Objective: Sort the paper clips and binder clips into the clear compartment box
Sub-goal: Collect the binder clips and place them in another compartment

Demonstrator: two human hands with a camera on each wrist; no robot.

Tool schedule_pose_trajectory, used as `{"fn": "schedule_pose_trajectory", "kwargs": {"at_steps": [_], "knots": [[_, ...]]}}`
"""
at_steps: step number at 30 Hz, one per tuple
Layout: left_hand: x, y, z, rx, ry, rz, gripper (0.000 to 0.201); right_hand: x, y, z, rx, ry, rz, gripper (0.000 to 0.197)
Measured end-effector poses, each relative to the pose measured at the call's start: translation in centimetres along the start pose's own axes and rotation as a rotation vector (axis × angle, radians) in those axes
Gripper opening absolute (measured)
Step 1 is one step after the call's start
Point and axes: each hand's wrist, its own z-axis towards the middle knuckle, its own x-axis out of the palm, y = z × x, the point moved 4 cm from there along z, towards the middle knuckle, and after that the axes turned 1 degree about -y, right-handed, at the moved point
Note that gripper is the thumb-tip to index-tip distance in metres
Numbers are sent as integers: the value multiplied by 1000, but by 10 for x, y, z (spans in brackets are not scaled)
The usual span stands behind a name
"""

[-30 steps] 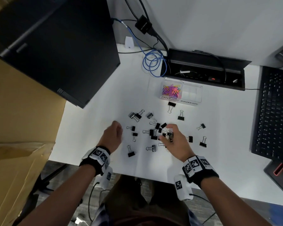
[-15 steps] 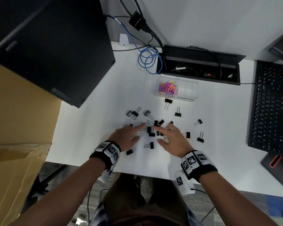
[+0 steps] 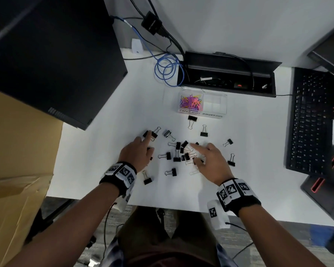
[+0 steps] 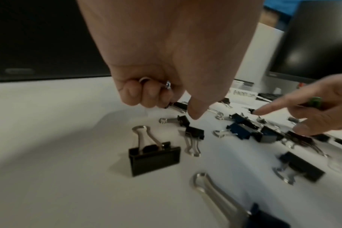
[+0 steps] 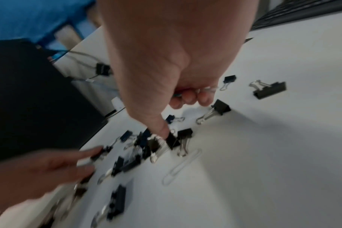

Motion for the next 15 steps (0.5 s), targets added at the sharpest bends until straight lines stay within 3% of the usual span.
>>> {"fn": "schedule_pose_trajectory", "kwargs": {"at_steps": [3,5,8,13,15], "knots": [[1,-6,-1,63,41,13,57,-14,-18,3,147,-141,-42,56],[-1,-12,-4,125,11,5,48,-15,-26,4,204,-95,-90,55],[-8,-10,-3,118,-106,-94,26,-8,-27,2,164,62,-48,52],[-8,-3,-3,89,-104,-162,25,-29,-28,-1,142,-54,184,30],[-7,-9,-7,121,-101,-171,23,-35,-29,-4,141,-23,205,19]]}}
